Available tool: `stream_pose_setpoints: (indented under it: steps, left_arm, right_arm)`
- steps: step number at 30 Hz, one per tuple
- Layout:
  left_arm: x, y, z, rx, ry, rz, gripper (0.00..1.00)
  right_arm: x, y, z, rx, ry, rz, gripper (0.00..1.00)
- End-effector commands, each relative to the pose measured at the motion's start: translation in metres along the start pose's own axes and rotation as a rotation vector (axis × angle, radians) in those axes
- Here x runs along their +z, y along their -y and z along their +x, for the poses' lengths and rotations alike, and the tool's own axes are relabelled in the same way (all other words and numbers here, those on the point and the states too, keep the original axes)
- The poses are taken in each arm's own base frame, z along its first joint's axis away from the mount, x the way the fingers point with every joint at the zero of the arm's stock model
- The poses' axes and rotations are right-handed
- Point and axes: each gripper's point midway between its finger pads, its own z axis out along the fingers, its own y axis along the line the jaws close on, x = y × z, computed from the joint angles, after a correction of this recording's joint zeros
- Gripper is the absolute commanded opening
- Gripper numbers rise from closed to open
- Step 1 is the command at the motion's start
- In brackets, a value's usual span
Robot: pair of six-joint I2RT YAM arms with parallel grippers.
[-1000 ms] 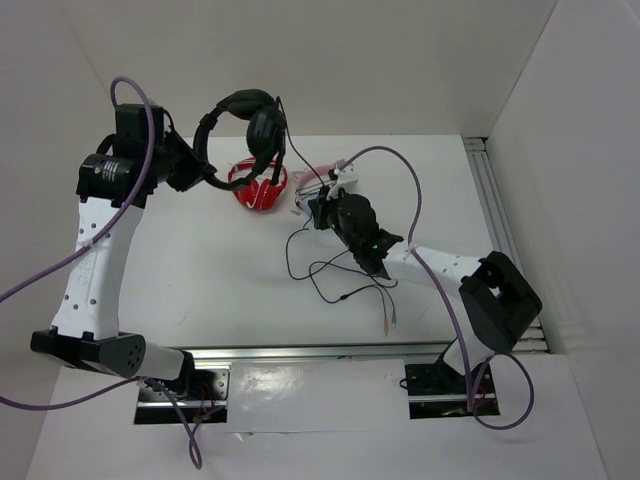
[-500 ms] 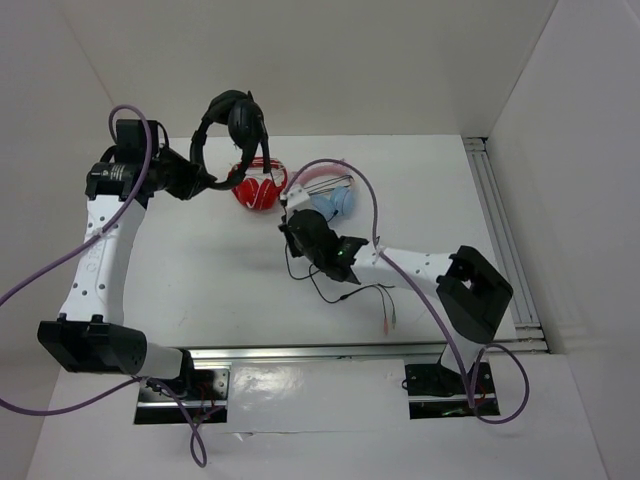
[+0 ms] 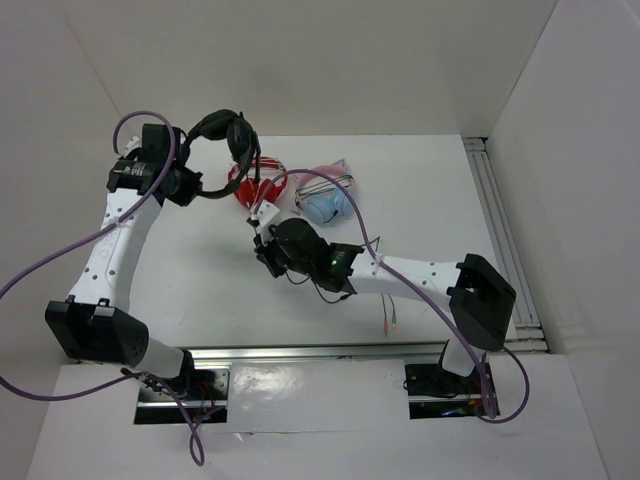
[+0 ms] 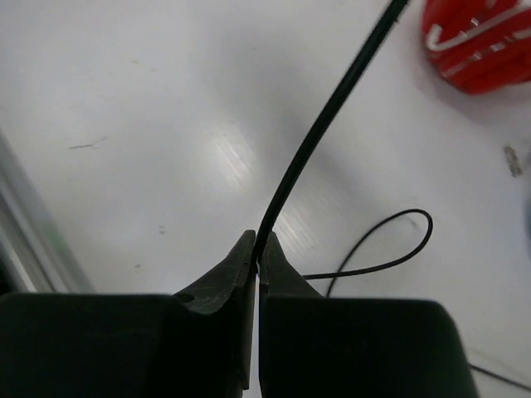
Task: Wrap the headphones
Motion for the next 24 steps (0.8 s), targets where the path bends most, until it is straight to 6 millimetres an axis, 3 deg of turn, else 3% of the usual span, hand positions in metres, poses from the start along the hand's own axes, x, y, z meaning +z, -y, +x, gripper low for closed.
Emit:
stream_pose_setpoints:
  steps: [1,2,3,6,8,9,10,12,13,14,15,16,17,18,19,24]
  left_arm:
    - [0.004,0.001,-0.015,-0.048,0.127,-0.025,0.0]
    - [0.003,0.002,-0.014,-0.041,0.13,-0.025,0.0]
    - [0.003,0.001,-0.016,-0.035,0.158,-0.037,0.0]
    - [0.009,-0.002,-0.018,0.029,0.204,-0.088,0.0]
    - [0.015,0.0,-0.017,0.142,0.201,-0.112,0.0]
    - [0.012,0.01,-0.018,0.192,0.199,-0.1,0.0]
    - [0.028,0.007,-0.017,0.252,0.187,-0.153,0.0]
    - [0.025,0.021,-0.011,0.435,0.161,-0.165,0.0]
    - [0.027,0.017,-0.014,0.484,0.183,-0.223,0.0]
    - [0.038,0.014,-0.008,0.554,0.172,-0.28,0.0]
    - [0.033,0.022,-0.001,0.604,0.188,-0.286,0.0]
    - [0.031,0.018,0.003,0.652,0.194,-0.321,0.0]
    - [0.027,0.017,0.002,0.686,0.226,-0.345,0.0]
    - [0.025,0.023,0.015,0.726,0.226,-0.335,0.0]
    - [0.024,0.023,0.021,0.758,0.225,-0.339,0.0]
    - [0.01,0.029,0.049,0.905,0.208,-0.27,0.0]
  right_arm:
    - [-0.025,-0.044,-0.057,-0.017,0.108,-0.218,0.0]
    - [-0.027,-0.044,-0.068,-0.014,0.128,-0.233,0.0]
    - [-0.024,-0.046,-0.063,-0.015,0.115,-0.241,0.0]
    - [-0.027,-0.05,-0.074,-0.014,0.135,-0.28,0.0]
    - [-0.036,-0.042,-0.09,-0.048,0.162,-0.244,0.0]
    - [-0.039,-0.036,-0.095,-0.06,0.168,-0.212,0.0]
    - [-0.046,-0.018,-0.112,-0.063,0.198,-0.13,0.0]
    - [-0.054,0.006,-0.112,-0.094,0.175,-0.027,0.0]
    - [-0.067,0.021,-0.129,-0.09,0.219,0.034,0.0]
    - [-0.075,0.038,-0.132,-0.091,0.223,0.128,0.0]
    - [-0.081,0.05,-0.134,-0.082,0.232,0.175,0.0]
    - [-0.086,0.062,-0.131,-0.075,0.23,0.214,0.0]
    - [-0.102,0.071,-0.14,-0.072,0.268,0.261,0.0]
    - [-0.106,0.081,-0.134,-0.082,0.258,0.297,0.0]
    - [-0.114,0.085,-0.142,-0.071,0.286,0.318,0.0]
    - [-0.145,0.128,-0.141,-0.099,0.327,0.554,0.0]
